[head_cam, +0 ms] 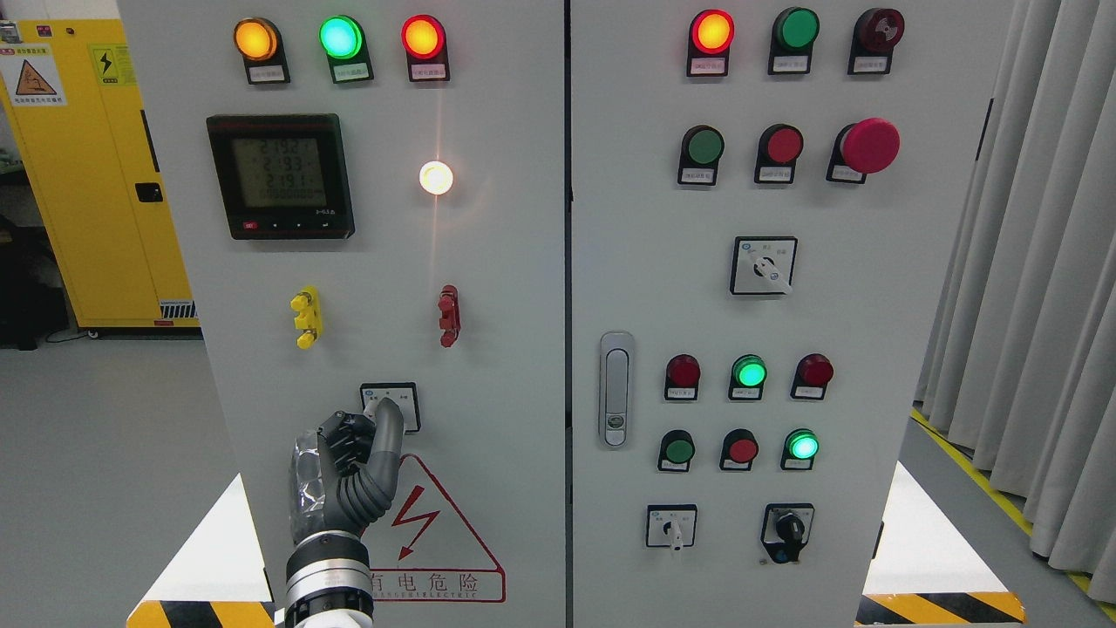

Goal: Turn on light switch 1

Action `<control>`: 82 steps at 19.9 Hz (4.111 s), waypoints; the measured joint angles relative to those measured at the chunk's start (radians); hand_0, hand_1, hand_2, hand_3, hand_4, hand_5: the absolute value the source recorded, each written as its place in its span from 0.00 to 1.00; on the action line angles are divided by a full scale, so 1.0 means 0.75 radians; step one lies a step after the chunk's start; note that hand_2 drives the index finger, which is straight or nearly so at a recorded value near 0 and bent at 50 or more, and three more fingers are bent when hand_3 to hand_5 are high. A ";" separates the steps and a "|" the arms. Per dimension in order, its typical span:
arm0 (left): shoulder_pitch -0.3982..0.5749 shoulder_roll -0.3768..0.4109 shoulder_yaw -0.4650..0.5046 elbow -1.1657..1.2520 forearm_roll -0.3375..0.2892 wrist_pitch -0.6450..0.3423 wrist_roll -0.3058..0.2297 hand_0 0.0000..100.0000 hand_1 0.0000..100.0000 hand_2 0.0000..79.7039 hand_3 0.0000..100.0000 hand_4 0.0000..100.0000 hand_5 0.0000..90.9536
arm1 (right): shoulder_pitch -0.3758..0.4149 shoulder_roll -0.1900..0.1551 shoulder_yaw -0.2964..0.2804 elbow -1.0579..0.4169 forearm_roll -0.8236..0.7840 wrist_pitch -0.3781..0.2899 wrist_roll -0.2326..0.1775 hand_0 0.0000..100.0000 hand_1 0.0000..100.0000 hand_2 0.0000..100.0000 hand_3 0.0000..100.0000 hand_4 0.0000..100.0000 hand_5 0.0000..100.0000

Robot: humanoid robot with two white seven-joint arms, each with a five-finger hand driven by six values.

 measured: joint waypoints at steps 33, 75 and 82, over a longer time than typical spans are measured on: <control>0.186 0.013 -0.025 -0.057 0.021 -0.233 0.052 0.06 0.48 0.85 0.93 0.89 0.90 | 0.000 0.000 0.000 0.000 0.000 0.000 0.000 0.00 0.50 0.04 0.00 0.00 0.00; 0.948 0.193 0.227 1.674 0.307 -1.008 -0.804 0.14 0.34 0.00 0.00 0.00 0.00 | 0.000 0.000 0.000 0.000 0.000 0.000 0.000 0.00 0.50 0.04 0.00 0.00 0.00; 0.869 0.197 0.214 1.926 0.265 -0.831 -0.845 0.18 0.27 0.00 0.00 0.00 0.00 | 0.000 0.000 0.000 0.000 0.000 0.000 0.000 0.00 0.50 0.04 0.00 0.00 0.00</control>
